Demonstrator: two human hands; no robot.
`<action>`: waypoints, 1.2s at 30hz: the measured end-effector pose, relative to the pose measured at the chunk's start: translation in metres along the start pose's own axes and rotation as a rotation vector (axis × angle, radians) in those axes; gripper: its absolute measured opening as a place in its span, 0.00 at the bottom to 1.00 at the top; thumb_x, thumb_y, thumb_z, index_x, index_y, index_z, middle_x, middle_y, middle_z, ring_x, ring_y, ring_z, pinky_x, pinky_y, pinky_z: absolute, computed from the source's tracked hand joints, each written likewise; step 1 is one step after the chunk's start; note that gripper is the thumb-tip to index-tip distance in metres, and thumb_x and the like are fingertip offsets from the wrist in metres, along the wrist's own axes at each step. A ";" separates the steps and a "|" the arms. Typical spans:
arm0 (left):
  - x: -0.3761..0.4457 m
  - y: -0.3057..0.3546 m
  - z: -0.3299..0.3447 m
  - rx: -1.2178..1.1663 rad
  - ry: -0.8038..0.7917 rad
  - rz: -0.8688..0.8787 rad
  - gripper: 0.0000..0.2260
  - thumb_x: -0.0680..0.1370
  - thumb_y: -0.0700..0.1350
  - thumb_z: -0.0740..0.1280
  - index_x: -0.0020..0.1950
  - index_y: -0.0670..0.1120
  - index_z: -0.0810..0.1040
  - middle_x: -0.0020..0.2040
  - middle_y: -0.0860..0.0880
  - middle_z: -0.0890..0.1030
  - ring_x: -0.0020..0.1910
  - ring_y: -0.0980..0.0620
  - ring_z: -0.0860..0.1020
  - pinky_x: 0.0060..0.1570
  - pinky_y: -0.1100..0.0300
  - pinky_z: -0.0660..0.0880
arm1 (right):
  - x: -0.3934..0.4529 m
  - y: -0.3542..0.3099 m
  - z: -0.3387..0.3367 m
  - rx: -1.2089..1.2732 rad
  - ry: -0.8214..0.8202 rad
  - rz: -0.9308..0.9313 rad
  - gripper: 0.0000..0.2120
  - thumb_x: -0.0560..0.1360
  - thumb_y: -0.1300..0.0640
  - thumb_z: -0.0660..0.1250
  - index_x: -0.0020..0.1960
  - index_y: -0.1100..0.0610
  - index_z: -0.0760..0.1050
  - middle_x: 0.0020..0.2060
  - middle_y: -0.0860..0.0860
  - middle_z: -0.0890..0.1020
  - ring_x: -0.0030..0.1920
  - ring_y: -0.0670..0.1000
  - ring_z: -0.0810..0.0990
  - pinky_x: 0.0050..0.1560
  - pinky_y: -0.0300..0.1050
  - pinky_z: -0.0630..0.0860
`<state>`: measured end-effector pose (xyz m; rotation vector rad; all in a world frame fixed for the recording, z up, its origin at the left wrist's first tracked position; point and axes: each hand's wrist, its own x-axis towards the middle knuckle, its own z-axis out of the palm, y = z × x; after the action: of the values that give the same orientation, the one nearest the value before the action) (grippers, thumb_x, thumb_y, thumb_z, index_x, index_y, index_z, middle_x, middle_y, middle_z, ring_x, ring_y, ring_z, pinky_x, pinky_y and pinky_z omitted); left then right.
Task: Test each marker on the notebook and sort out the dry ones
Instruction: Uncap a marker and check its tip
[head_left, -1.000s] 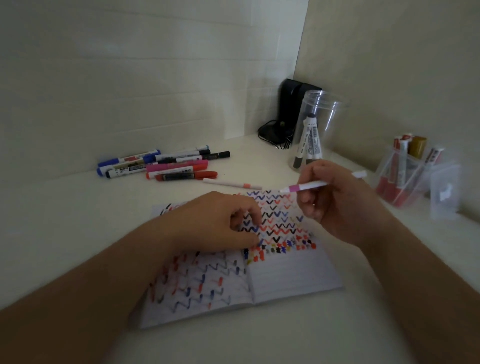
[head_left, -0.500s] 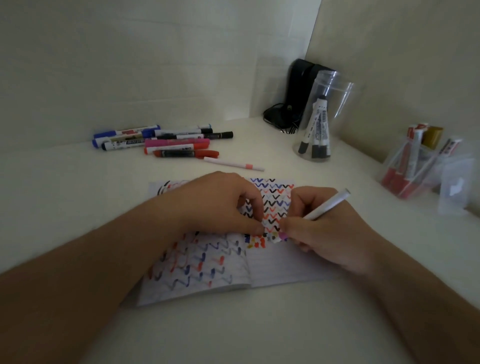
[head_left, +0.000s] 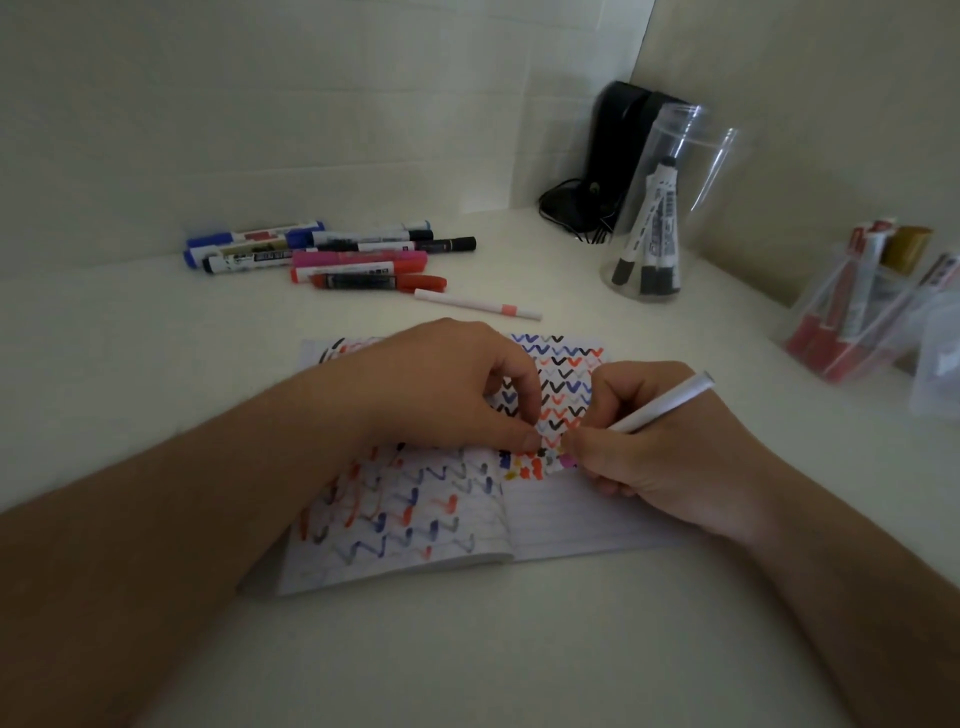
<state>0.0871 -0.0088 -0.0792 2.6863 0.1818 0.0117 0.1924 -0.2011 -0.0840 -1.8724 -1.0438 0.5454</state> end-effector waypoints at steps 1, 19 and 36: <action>0.000 0.000 0.000 0.001 -0.001 0.002 0.09 0.71 0.65 0.75 0.46 0.65 0.81 0.38 0.79 0.71 0.40 0.76 0.71 0.36 0.64 0.64 | 0.000 0.000 0.000 -0.011 0.005 -0.003 0.14 0.70 0.66 0.76 0.37 0.71 0.71 0.28 0.66 0.78 0.27 0.55 0.75 0.30 0.50 0.70; -0.003 0.002 -0.001 -0.009 0.005 -0.027 0.09 0.71 0.66 0.75 0.48 0.66 0.81 0.39 0.61 0.75 0.40 0.73 0.72 0.36 0.64 0.65 | 0.001 0.003 0.000 -0.004 0.008 -0.024 0.14 0.70 0.68 0.75 0.36 0.70 0.70 0.28 0.67 0.77 0.27 0.54 0.73 0.29 0.50 0.68; -0.003 0.002 0.002 0.001 0.037 0.001 0.10 0.75 0.62 0.72 0.55 0.66 0.78 0.41 0.58 0.76 0.38 0.61 0.74 0.37 0.63 0.67 | 0.007 0.009 -0.007 0.334 -0.003 0.006 0.13 0.71 0.71 0.74 0.35 0.65 0.71 0.26 0.60 0.75 0.25 0.52 0.70 0.26 0.40 0.66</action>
<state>0.0845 -0.0116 -0.0798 2.6888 0.1918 0.0622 0.2048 -0.2007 -0.0877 -1.5809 -0.8879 0.6809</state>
